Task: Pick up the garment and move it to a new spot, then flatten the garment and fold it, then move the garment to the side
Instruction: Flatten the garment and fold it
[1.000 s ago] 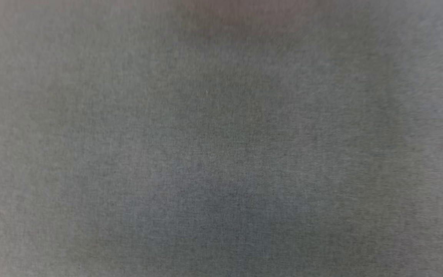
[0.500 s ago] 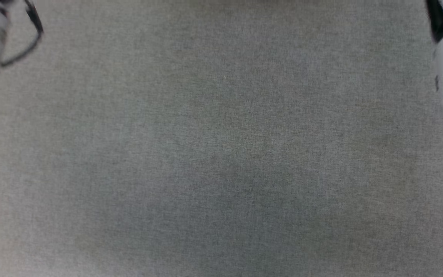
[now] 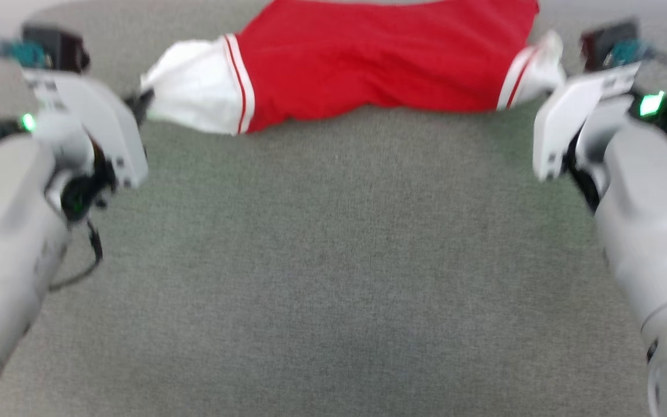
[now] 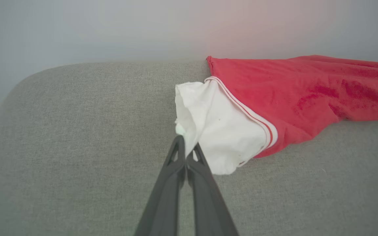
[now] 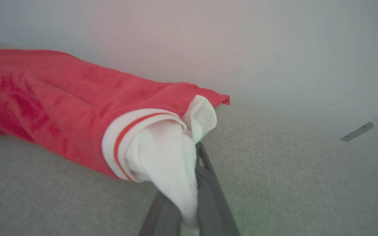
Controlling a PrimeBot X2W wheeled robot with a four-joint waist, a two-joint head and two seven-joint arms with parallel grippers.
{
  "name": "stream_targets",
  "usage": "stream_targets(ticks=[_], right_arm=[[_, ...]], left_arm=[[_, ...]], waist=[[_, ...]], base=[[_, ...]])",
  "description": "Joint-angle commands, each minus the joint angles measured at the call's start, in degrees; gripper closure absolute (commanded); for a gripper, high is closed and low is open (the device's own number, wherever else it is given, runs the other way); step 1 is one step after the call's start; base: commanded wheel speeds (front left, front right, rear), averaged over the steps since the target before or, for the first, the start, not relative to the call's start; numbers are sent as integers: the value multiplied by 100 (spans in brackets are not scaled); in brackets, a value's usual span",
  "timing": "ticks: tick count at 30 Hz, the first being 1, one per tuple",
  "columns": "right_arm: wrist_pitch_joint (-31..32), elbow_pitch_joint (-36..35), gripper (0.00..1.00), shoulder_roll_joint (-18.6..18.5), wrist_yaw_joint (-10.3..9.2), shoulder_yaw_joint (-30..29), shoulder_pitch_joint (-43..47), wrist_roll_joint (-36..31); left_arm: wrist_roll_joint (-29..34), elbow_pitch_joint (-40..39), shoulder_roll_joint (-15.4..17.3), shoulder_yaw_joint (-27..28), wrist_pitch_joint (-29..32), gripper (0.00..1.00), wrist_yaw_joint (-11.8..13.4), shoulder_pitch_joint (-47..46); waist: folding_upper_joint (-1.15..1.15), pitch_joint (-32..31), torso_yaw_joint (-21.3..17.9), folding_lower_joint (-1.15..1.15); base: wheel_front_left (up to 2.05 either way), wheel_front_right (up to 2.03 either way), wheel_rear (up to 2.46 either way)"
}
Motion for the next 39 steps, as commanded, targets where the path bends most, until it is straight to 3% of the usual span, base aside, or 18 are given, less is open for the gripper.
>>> stream_targets(ticks=[1,8,14,19,23,30,39], right_arm=[[106,16,100,4,-9,156,242,155],[556,12,100,-193,-9,1327,1075,1379],[1209,-662,100,-617,-9,2497,1844,2657],[2044,-2238,100,-1542,-10,3531,2657,4020],[2652,-3504,100,-2384,-10,4025,3259,4914],[3500,-5056,100,-3396,-10,4261,4115,5851],[4026,-6033,100,-3845,-10,3951,5076,6125]], left_arm=[[-45,-53,56,-39,0,100,2,197],[-345,-592,463,-127,106,100,9,1198],[-600,-1609,991,-192,484,100,334,1904],[-863,-2941,1608,-205,796,100,911,2515],[-1114,-4047,2092,-178,892,100,1424,2999],[-1524,-5529,2780,-198,1003,100,2229,3702],[-1916,-6528,3149,-293,809,100,2892,4444]], waist=[[0,-420,-71,0],[0,-850,-98,0],[0,-1065,-93,0],[0,-1152,-98,0],[0,-1172,-86,0],[0,-1137,-81,0],[0,-1046,-130,0]], base=[[0,0,0],[0,0,0],[0,0,0],[0,0,0],[0,0,0],[0,0,0],[0,0,0]])
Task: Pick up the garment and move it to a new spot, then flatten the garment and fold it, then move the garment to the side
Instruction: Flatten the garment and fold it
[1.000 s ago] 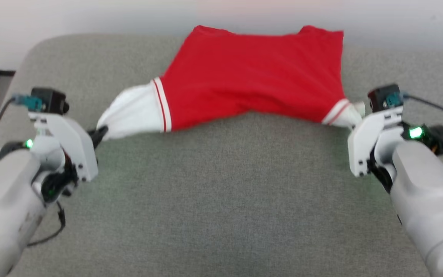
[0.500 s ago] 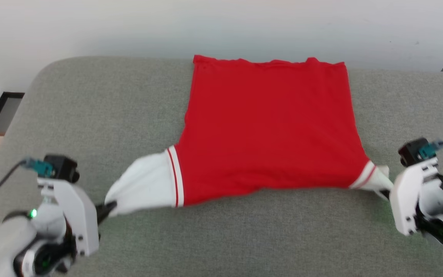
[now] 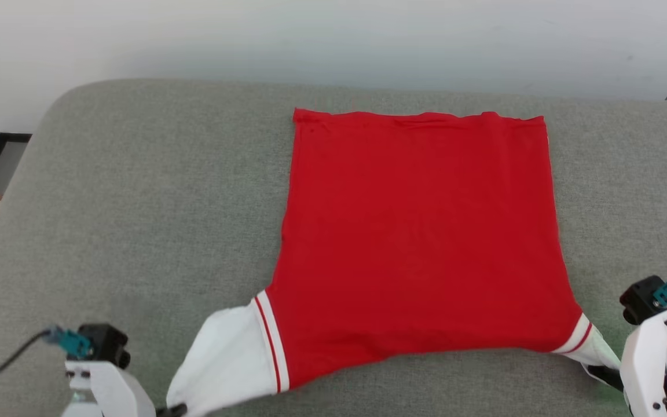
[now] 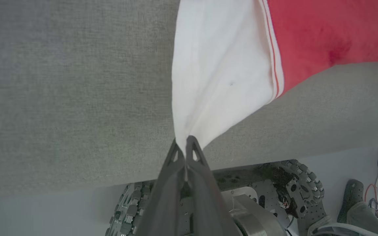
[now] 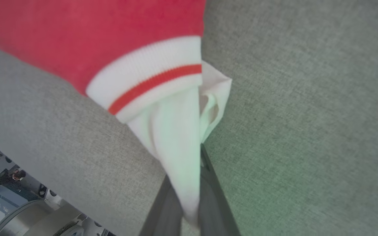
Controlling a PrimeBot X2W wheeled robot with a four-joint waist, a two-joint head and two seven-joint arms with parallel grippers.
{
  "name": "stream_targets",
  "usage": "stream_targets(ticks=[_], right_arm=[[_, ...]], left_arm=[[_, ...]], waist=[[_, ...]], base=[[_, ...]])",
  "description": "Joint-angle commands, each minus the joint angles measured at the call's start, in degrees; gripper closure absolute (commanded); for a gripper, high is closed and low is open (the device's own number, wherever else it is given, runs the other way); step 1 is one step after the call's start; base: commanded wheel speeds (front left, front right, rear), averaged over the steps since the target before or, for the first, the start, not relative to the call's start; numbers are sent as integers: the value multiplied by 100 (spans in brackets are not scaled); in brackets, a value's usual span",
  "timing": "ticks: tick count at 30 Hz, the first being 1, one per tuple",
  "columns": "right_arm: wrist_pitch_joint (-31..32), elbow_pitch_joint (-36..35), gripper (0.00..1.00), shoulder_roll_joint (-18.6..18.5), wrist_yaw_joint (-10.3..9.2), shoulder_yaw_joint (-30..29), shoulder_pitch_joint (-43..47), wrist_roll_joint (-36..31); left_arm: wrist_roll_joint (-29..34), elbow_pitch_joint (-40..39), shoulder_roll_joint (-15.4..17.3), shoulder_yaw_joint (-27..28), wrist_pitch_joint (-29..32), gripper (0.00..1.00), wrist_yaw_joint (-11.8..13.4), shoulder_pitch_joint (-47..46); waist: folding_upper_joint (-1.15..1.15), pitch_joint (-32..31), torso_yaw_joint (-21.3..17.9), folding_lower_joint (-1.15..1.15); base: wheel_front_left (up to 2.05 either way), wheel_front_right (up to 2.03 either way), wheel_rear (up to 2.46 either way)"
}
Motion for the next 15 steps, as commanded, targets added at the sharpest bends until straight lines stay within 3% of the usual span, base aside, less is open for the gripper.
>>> stream_targets(ticks=[1,10,11,12,13,14,15], right_arm=[[65,-29,100,-11,-11,-45,213,-89],[271,-59,100,332,-10,-367,750,-412],[263,-42,91,391,-10,-409,776,-501],[234,-5,61,451,-10,-462,780,-554],[206,10,17,499,-10,-511,790,-646],[208,23,0,553,-10,-555,800,-725],[226,34,0,611,-10,-612,804,-797]], left_arm=[[-70,-72,18,-5,-82,100,72,140],[-165,-90,-148,15,-513,100,47,496],[-155,-63,-172,3,-537,100,36,507],[-92,-52,-187,-13,-568,100,5,496],[-53,-31,-215,-12,-608,100,-13,487],[-11,-12,-236,-19,-638,100,-49,477],[-4,3,-266,-20,-681,100,-69,476]], waist=[[0,30,-20,0],[0,95,-29,0],[0,93,-28,0],[0,87,-28,0],[0,78,-25,0],[0,71,-21,0],[0,65,-20,0]], base=[[0,0,0],[0,0,0],[0,0,0],[0,0,0],[0,0,0],[0,0,0],[0,0,0]])
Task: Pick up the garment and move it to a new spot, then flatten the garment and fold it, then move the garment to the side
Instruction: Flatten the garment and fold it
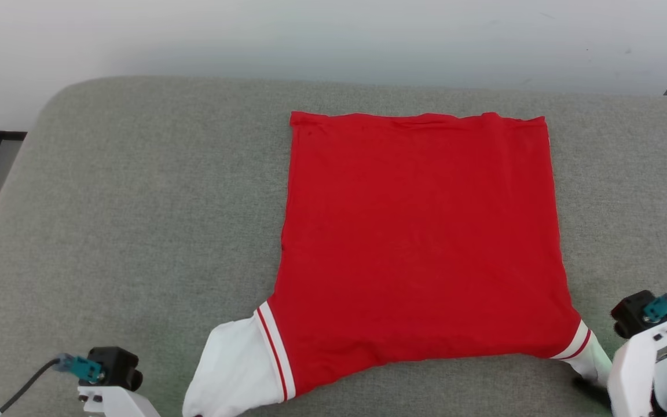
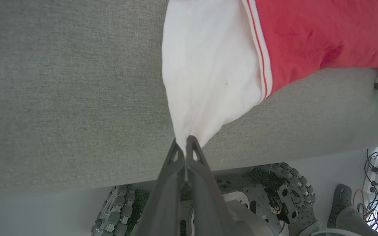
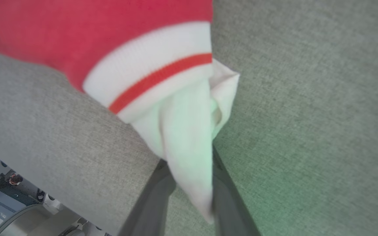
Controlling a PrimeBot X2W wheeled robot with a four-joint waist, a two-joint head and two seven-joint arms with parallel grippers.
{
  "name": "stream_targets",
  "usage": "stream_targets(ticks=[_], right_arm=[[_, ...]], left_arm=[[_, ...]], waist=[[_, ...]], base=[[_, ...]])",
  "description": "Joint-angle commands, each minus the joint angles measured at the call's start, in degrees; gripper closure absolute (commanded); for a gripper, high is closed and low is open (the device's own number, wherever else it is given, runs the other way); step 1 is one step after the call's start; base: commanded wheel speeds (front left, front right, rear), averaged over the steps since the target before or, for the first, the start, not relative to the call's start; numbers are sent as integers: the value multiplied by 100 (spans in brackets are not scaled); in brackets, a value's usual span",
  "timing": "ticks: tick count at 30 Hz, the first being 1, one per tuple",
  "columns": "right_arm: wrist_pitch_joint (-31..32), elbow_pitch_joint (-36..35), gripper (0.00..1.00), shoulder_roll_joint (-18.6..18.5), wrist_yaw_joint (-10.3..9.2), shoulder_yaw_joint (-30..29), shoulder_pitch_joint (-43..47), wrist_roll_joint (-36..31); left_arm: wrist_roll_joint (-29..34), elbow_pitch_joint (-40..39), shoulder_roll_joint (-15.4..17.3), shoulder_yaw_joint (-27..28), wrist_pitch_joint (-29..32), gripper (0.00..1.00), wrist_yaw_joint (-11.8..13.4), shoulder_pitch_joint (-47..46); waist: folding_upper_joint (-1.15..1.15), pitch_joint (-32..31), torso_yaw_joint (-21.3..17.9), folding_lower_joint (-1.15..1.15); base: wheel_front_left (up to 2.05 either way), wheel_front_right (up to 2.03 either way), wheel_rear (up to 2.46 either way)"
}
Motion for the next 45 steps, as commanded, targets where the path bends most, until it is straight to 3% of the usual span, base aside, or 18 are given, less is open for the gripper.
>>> stream_targets(ticks=[1,6,13,19,24,34,45], right_arm=[[73,130,0,132,-13,78,214,-85],[127,-144,0,184,-18,-294,171,-367],[-68,-986,0,318,-12,-1270,-82,-851],[-492,-1202,0,754,-12,-1777,-733,-1556],[-1000,-450,0,1102,-12,-2005,-1646,-2077],[-1568,2066,0,1460,-12,-2506,-3642,-2972],[-1136,4150,0,1689,-12,-3200,-5029,-3868]], left_arm=[[39,16,-34,-9,-33,100,-35,13],[136,64,-115,-37,-68,100,-95,-18],[386,60,-161,48,-320,100,-225,-161],[681,117,-300,94,-535,100,-410,-354],[869,210,-421,125,-609,100,-599,-560],[1205,485,-861,121,-618,100,-1063,-1078],[1311,1001,-1416,48,-602,100,-1585,-1457]], waist=[[0,-7,1,0],[0,-19,10,0],[0,142,29,0],[0,434,112,0],[0,742,253,0],[0,1455,832,0],[0,1935,1349,0]], base=[[0,0,0],[0,0,0],[0,0,0],[0,0,0],[0,0,0],[0,0,0],[0,0,0]])
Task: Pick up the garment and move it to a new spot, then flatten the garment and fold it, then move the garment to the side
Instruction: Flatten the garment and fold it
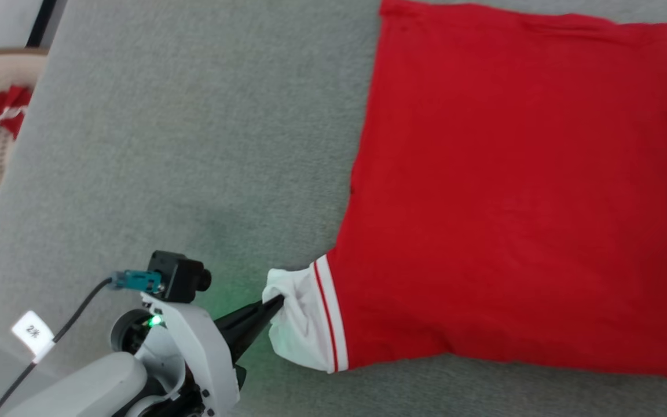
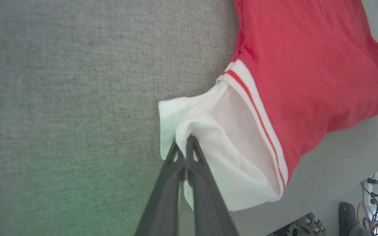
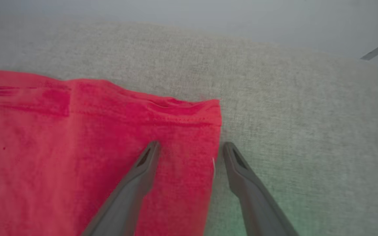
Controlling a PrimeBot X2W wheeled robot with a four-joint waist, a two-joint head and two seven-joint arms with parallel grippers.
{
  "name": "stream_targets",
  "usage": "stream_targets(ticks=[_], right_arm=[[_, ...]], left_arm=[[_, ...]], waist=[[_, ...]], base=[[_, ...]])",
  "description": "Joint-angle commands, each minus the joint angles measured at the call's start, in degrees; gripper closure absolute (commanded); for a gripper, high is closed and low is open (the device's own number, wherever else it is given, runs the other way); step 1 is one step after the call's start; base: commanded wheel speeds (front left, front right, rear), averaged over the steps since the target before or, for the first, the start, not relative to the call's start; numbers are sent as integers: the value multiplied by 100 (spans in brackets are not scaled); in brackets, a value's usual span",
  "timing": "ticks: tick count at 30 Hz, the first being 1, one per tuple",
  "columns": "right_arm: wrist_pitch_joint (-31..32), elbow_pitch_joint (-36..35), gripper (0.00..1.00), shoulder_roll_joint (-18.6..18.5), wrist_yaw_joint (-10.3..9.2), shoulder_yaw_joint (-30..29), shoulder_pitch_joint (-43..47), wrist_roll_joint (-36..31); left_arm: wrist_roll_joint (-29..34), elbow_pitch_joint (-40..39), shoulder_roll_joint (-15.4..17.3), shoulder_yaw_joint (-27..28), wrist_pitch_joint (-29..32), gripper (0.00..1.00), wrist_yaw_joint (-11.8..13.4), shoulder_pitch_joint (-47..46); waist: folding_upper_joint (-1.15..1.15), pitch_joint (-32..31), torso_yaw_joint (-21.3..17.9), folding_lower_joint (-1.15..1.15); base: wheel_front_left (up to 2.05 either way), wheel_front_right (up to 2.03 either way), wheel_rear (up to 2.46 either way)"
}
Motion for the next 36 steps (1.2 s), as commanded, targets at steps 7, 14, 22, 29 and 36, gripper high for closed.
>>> stream_targets(ticks=[7,14,22,29,36], right_arm=[[884,957,0,-13,-9,-632,-170,-697],[1964,1348,100,64,-10,-911,-120,-1417],[1750,822,100,298,-10,-1166,-157,-1806],[1532,618,100,568,-8,-696,37,-1436],[1332,21,100,608,-7,249,854,-465]], left_arm=[[-7,237,-191,-31,-40,100,-203,-78],[-47,383,-216,5,-86,100,-288,-69],[-4,546,-148,74,-247,100,-261,-19],[-45,553,15,158,-364,100,-128,99],[-11,459,228,193,-423,100,35,218]], waist=[[0,227,314,0],[0,173,294,0],[0,-44,84,0],[0,-330,-247,0],[0,-668,-640,0]], base=[[0,0,0],[0,0,0],[0,0,0],[0,0,0],[0,0,0]])
